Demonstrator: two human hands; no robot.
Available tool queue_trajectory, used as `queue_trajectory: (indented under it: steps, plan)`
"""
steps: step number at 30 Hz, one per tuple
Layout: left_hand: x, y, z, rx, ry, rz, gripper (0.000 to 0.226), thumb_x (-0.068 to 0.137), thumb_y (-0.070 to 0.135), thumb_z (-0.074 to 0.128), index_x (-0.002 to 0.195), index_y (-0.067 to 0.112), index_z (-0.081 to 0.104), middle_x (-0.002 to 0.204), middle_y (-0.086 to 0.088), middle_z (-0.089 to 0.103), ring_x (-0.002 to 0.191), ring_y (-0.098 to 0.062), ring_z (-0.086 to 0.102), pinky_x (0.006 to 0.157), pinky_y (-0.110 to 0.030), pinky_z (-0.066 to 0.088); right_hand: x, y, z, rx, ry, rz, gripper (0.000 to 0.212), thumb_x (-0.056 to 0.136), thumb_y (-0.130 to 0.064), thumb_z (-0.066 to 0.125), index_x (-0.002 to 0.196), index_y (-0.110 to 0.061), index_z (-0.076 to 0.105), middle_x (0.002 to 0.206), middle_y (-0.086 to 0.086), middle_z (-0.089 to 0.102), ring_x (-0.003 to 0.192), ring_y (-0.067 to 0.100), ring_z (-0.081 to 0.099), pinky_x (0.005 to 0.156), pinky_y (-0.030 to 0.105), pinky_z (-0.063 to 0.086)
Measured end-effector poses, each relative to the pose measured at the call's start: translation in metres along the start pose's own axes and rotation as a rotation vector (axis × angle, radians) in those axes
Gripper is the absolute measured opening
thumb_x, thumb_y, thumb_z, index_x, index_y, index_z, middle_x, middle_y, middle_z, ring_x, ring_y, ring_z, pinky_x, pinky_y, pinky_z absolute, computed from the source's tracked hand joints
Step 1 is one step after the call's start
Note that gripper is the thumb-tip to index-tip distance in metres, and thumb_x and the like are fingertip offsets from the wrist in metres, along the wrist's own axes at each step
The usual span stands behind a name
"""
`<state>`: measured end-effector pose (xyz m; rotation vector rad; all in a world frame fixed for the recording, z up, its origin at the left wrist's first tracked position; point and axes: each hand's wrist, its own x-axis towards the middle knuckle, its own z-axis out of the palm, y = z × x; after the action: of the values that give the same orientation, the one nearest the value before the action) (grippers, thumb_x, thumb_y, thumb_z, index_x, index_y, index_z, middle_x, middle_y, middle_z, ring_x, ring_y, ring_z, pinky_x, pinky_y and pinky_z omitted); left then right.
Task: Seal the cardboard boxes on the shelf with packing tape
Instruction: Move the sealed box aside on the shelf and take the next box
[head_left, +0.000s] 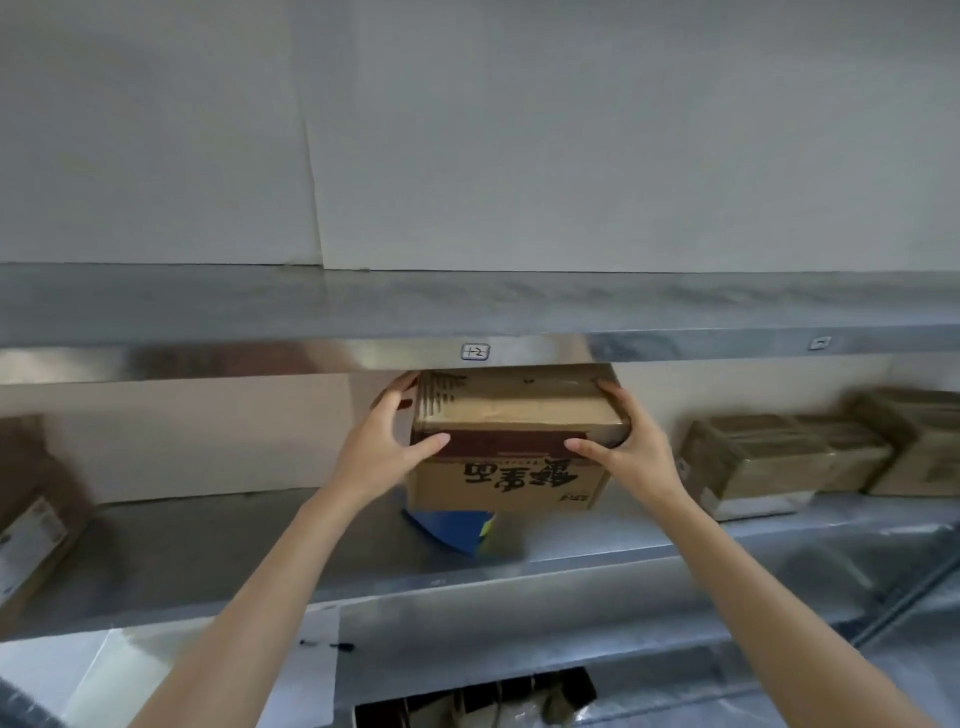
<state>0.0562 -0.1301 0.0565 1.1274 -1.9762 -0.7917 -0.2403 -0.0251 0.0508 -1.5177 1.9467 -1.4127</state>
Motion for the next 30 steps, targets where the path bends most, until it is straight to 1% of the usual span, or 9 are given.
queue_trajectory:
  steps: [3,7,9,14,17,20,23,26,30]
  plan:
    - [0.005,0.020,0.041,0.010,-0.038,0.022,0.086,0.080,0.042,0.079,0.151,0.030,0.032,0.151,0.006,0.044,0.139,-0.014,0.040,0.112,-0.042,0.039,0.001,0.030,-0.045,-0.052,0.021,0.023,0.083,0.061,-0.042,0.089,0.133,-0.045,0.047,0.126,-0.015,0.058,0.116,0.013,0.057,0.100,0.044,0.050]
    - [0.006,0.044,0.088,0.077,-0.030,0.050,0.087,0.082,0.047,0.076,0.152,0.039,0.026,0.154,0.010,0.038,0.140,-0.011,0.037,0.113,-0.043,0.037,0.006,0.069,-0.096,-0.089,0.045,0.047,0.083,0.060,-0.043,0.090,0.131,-0.046,0.048,0.128,-0.015,0.059,0.118,0.013,0.056,0.101,0.040,0.048]
    - [0.004,0.051,0.107,0.110,-0.001,0.073,0.083,0.084,0.047,0.073,0.152,0.039,0.027,0.153,0.013,0.039,0.139,-0.010,0.037,0.114,-0.044,0.036,0.010,0.087,-0.115,-0.103,0.050,0.052,0.083,0.060,-0.041,0.090,0.132,-0.045,0.049,0.130,-0.015,0.059,0.120,0.013,0.055,0.101,0.037,0.047]
    - [0.004,0.060,0.141,0.212,0.013,0.041,0.078,0.087,0.044,0.071,0.152,0.034,0.029,0.153,0.008,0.040,0.140,-0.016,0.036,0.115,-0.045,0.032,0.018,0.126,-0.142,-0.108,0.046,0.100,0.084,0.060,-0.038,0.091,0.131,-0.044,0.048,0.129,-0.016,0.058,0.122,0.014,0.054,0.101,0.041,0.048]
    - [0.013,0.057,0.156,0.234,-0.004,0.016,0.077,0.088,0.044,0.069,0.153,0.033,0.029,0.155,0.006,0.039,0.140,-0.018,0.035,0.114,-0.048,0.032,0.024,0.146,-0.147,-0.091,0.032,0.134,0.086,0.053,-0.045,0.091,0.129,-0.046,0.049,0.128,-0.018,0.059,0.124,0.011,0.054,0.103,0.042,0.047]
    - [0.025,0.053,0.171,0.311,-0.046,0.023,0.078,0.088,0.047,0.068,0.153,0.031,0.028,0.156,0.004,0.037,0.140,-0.020,0.037,0.113,-0.047,0.033,0.029,0.166,-0.149,-0.072,0.006,0.158,0.090,0.046,-0.053,0.086,0.128,-0.047,0.049,0.127,-0.016,0.061,0.123,0.011,0.054,0.102,0.044,0.048]
    - [0.039,0.048,0.184,0.400,-0.082,0.055,0.080,0.088,0.052,0.065,0.154,0.030,0.028,0.157,0.004,0.036,0.139,-0.022,0.039,0.111,-0.045,0.033,0.035,0.182,-0.150,-0.054,-0.003,0.171,0.090,0.047,-0.047,0.089,0.128,-0.042,0.051,0.127,-0.015,0.060,0.123,0.010,0.053,0.105,0.044,0.046]
    - [0.049,0.042,0.196,0.473,-0.105,0.097,0.083,0.081,0.062,0.053,0.154,0.028,0.030,0.157,0.004,0.037,0.137,-0.022,0.042,0.108,-0.044,0.035,0.041,0.196,-0.152,-0.047,-0.017,0.186,0.089,0.051,-0.034,0.094,0.129,-0.038,0.052,0.128,-0.012,0.060,0.123,0.011,0.053,0.105,0.042,0.046]
    - [0.058,0.034,0.209,0.537,-0.104,0.118,0.079,0.087,0.051,0.065,0.155,0.029,0.029,0.159,0.006,0.032,0.141,-0.019,0.038,0.110,-0.041,0.030,0.050,0.205,-0.153,-0.059,-0.058,0.191,0.088,0.055,-0.029,0.094,0.132,-0.032,0.052,0.126,-0.010,0.060,0.121,0.013,0.054,0.104,0.034,0.046]
